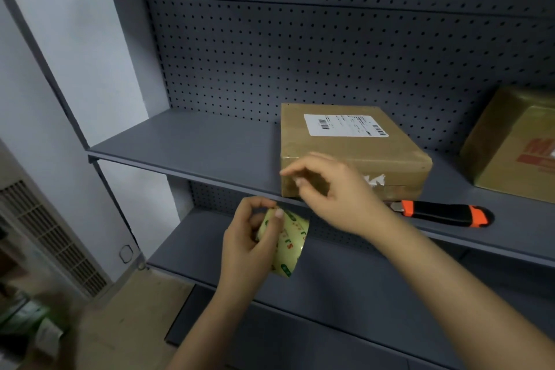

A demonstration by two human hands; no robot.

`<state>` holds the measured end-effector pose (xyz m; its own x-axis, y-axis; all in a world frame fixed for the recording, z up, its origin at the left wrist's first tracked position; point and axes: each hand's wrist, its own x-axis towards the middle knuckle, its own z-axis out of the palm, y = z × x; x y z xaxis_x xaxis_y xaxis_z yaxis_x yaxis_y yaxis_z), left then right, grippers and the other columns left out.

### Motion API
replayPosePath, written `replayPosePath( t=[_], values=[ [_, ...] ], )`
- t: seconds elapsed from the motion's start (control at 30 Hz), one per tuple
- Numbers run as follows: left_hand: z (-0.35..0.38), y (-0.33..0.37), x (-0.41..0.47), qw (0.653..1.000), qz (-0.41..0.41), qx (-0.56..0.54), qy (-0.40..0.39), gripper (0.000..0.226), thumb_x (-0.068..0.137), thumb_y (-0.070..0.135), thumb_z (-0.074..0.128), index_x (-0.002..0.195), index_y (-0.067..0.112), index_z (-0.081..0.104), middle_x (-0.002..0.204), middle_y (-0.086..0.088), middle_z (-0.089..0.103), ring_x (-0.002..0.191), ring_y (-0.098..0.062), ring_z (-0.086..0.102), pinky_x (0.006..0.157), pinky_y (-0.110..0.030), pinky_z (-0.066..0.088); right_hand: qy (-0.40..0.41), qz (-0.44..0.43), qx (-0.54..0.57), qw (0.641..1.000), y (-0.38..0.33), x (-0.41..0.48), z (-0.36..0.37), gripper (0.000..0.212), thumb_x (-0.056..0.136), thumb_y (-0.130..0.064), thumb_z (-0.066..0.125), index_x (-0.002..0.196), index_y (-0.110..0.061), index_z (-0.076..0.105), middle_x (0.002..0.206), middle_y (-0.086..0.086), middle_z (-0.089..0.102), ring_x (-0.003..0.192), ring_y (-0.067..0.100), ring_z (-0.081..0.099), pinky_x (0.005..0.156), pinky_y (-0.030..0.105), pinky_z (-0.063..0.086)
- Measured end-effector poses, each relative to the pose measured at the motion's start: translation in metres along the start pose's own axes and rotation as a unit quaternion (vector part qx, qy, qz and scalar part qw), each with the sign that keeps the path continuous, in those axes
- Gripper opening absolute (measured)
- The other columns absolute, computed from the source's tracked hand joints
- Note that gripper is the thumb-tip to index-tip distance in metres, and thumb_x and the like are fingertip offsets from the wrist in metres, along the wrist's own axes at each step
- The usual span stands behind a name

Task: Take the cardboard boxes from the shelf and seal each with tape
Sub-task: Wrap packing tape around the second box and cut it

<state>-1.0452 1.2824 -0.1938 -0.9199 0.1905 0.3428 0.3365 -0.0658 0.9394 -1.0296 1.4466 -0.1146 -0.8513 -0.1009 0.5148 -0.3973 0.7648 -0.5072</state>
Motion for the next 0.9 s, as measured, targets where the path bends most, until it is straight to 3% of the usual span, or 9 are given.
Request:
replayPosePath(
  t=[0.03, 0.1, 0.2, 0.37, 0.47, 0.63, 0.8, 0.9],
  values=[
    [-0.003, 0.001, 0.000, 1.000, 0.011, -0.003, -0.003, 0.008, 0.095, 0.018, 0.064, 0.093, 0.024, 0.060, 0.062, 0.003, 0.062, 0.059, -0.009, 0.056, 0.055, -0.022, 0.044, -0.025, 0.048, 0.004, 0.999, -0.006, -0.003, 0.005, 0.025, 0.095, -0.009, 0.055, 0.114, -0.020, 0.068, 0.106, -0.013, 0.065, 0.092, 0.001, 0.059, 0.078, 0.009, 0.044],
    [-0.008, 0.003, 0.001, 0.999, 0.034, -0.005, -0.009, 0.010, 0.095, 0.021, 0.064, 0.092, 0.029, 0.060, 0.062, 0.002, 0.062, 0.058, -0.011, 0.056, 0.053, -0.023, 0.045, -0.082, 0.132, 0.014, 0.988, -0.010, -0.006, 0.015, 0.027, 0.100, -0.018, 0.050, 0.122, -0.022, 0.066, 0.116, -0.011, 0.066, 0.100, -0.003, 0.059, 0.088, 0.015, 0.045],
    [-0.017, 0.004, 0.003, 0.998, 0.047, -0.021, -0.025, 0.004, 0.090, 0.031, 0.063, 0.094, 0.031, 0.060, 0.067, -0.002, 0.069, 0.063, -0.021, 0.066, 0.057, -0.037, 0.052, -0.121, 0.191, 0.055, 0.973, -0.015, -0.004, 0.023, 0.029, 0.101, -0.024, 0.047, 0.117, -0.022, 0.070, 0.115, -0.013, 0.068, 0.107, -0.001, 0.059, 0.093, 0.021, 0.045],
    [-0.035, 0.006, 0.014, 0.997, 0.053, -0.031, -0.043, 0.013, 0.084, 0.045, 0.061, 0.094, 0.037, 0.059, 0.070, -0.005, 0.070, 0.067, -0.026, 0.067, 0.061, -0.049, 0.053, -0.073, 0.212, 0.101, 0.969, -0.026, 0.000, 0.034, 0.020, 0.095, -0.018, 0.060, 0.108, -0.023, 0.074, 0.099, -0.012, 0.073, 0.091, -0.002, 0.065, 0.081, 0.015, 0.050],
    [-0.046, 0.005, 0.023, 0.997, 0.034, -0.041, -0.062, 0.017, 0.083, 0.046, 0.063, 0.096, 0.035, 0.058, 0.073, -0.007, 0.072, 0.071, -0.028, 0.069, 0.065, -0.053, 0.055, -0.032, 0.227, 0.146, 0.962, -0.032, 0.004, 0.046, 0.016, 0.092, -0.014, 0.066, 0.104, -0.016, 0.075, 0.094, -0.003, 0.075, 0.090, 0.006, 0.069, 0.081, 0.019, 0.054],
    [-0.065, 0.002, 0.040, 0.993, 0.019, -0.033, -0.116, 0.013, 0.090, 0.036, 0.066, 0.095, 0.039, 0.054, 0.074, -0.003, 0.074, 0.071, -0.021, 0.070, 0.064, -0.046, 0.055, 0.062, 0.268, 0.225, 0.935, -0.041, 0.011, 0.066, 0.007, 0.087, -0.011, 0.072, 0.092, -0.005, 0.074, 0.088, 0.008, 0.075, 0.082, 0.014, 0.070, 0.074, 0.023, 0.056],
    [-0.077, -0.010, 0.051, 0.982, 0.013, -0.025, -0.189, 0.020, 0.092, 0.028, 0.065, 0.105, 0.033, 0.051, 0.075, 0.000, 0.073, 0.070, -0.016, 0.070, 0.061, -0.034, 0.054, 0.119, 0.292, 0.089, 0.945, -0.050, 0.008, 0.093, 0.008, 0.092, -0.018, 0.067, 0.085, -0.016, 0.070, 0.078, -0.006, 0.070, 0.072, 0.004, 0.063, 0.064, 0.018, 0.049],
    [-0.083, -0.014, 0.056, 0.978, 0.000, -0.023, -0.206, 0.023, 0.087, 0.042, 0.062, 0.100, 0.025, 0.053, 0.068, 0.001, 0.070, 0.062, -0.011, 0.065, 0.054, -0.028, 0.050, 0.180, 0.286, 0.016, 0.941, -0.055, 0.002, 0.105, 0.009, 0.094, -0.019, 0.062, 0.086, -0.016, 0.066, 0.080, -0.007, 0.066, 0.075, 0.004, 0.060, 0.064, 0.016, 0.046]
  ],
)
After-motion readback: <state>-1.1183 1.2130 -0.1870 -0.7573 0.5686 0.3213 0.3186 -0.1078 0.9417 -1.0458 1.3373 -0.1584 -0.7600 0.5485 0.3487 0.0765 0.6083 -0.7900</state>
